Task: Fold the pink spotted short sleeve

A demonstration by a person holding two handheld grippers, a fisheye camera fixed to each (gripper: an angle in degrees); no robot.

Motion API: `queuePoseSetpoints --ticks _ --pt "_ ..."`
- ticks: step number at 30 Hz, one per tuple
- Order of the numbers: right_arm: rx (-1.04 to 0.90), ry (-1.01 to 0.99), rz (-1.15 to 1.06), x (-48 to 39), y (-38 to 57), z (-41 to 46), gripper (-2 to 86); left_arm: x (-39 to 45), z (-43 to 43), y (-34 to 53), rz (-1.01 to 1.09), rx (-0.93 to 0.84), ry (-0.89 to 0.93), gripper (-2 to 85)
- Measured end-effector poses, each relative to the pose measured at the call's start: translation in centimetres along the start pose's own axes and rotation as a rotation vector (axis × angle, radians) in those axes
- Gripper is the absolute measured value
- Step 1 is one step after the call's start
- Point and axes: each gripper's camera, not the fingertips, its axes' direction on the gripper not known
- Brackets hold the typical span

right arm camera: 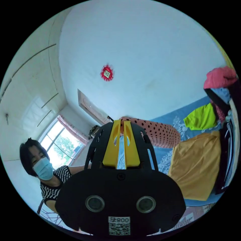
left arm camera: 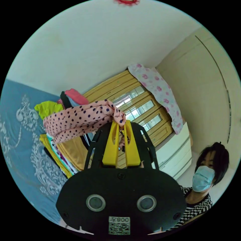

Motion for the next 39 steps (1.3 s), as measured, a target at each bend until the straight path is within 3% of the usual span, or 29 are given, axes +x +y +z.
queuePoseSetpoints --ticks 6,9,13,17,24,28,35,39 --pt "-0.024 0.202 0.059 8.2 -0.4 -8.3 1.7 -8.7 12.8 1.0 0.013 -0.119 0.018 4.2" --pt "-0.071 0.308 0.257 16.5 3.4 -11.2 1.7 -16.7 18.8 5.4 -0.101 -0.236 -0.060 4.2" --pt "-0.112 0.355 0.509 25.5 9.3 -14.4 1.7 -27.8 24.6 12.8 -0.409 -0.384 -0.086 4.2" --pt "-0.134 0.371 0.503 27.9 10.0 -16.1 1.8 -31.5 27.4 15.5 -0.375 -0.437 -0.076 4.4" --pt "-0.237 0.445 0.512 32.1 9.2 -15.6 2.2 -36.6 28.6 17.7 -0.362 -0.476 -0.111 5.3" --pt "-0.093 0.372 0.542 33.6 10.3 -16.9 2.2 -39.1 26.7 19.2 -0.409 -0.430 -0.039 6.4" --pt "0.106 0.466 0.395 29.3 9.7 -16.8 0.8 -40.1 21.0 20.7 -0.447 -0.363 0.044 2.5" --pt "-0.017 0.472 0.308 28.1 7.6 -11.0 0.2 -40.2 19.9 19.8 -0.392 -0.334 0.047 0.8"
